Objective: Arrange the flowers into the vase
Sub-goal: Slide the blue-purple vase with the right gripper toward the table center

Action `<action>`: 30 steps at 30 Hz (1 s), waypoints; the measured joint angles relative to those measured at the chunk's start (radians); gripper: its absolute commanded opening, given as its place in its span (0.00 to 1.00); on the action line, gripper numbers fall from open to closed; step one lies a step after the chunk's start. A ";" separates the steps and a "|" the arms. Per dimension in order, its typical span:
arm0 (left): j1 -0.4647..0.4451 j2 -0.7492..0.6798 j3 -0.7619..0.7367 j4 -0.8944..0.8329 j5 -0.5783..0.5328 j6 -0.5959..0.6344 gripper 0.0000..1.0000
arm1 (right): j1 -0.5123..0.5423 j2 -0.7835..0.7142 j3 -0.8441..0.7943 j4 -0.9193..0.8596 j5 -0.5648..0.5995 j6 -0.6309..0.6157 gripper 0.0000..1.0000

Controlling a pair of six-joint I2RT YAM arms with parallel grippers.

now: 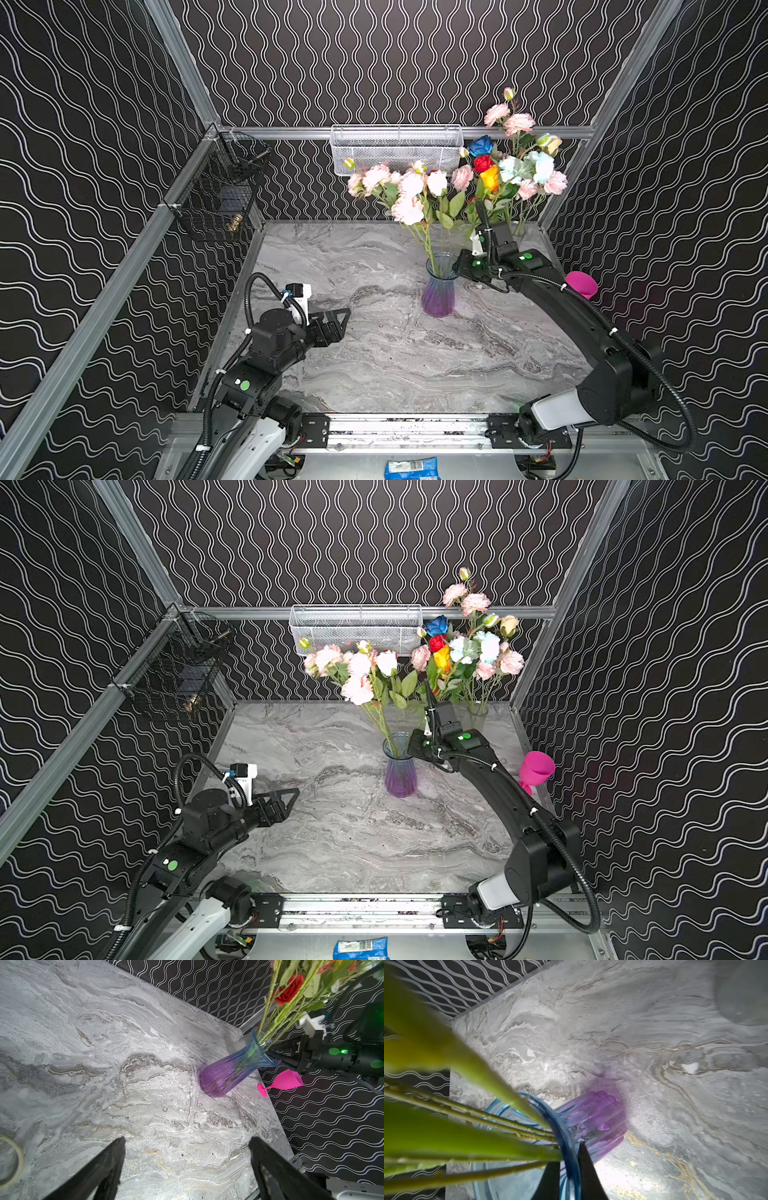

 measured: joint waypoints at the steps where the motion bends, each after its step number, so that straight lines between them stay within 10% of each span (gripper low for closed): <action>1: 0.000 0.000 0.000 -0.002 0.000 0.000 0.96 | 0.007 0.013 0.011 0.000 -0.005 0.001 0.00; 30: 0.000 0.000 0.020 -0.021 -0.015 0.006 0.96 | 0.159 0.215 0.163 0.120 -0.063 0.033 0.03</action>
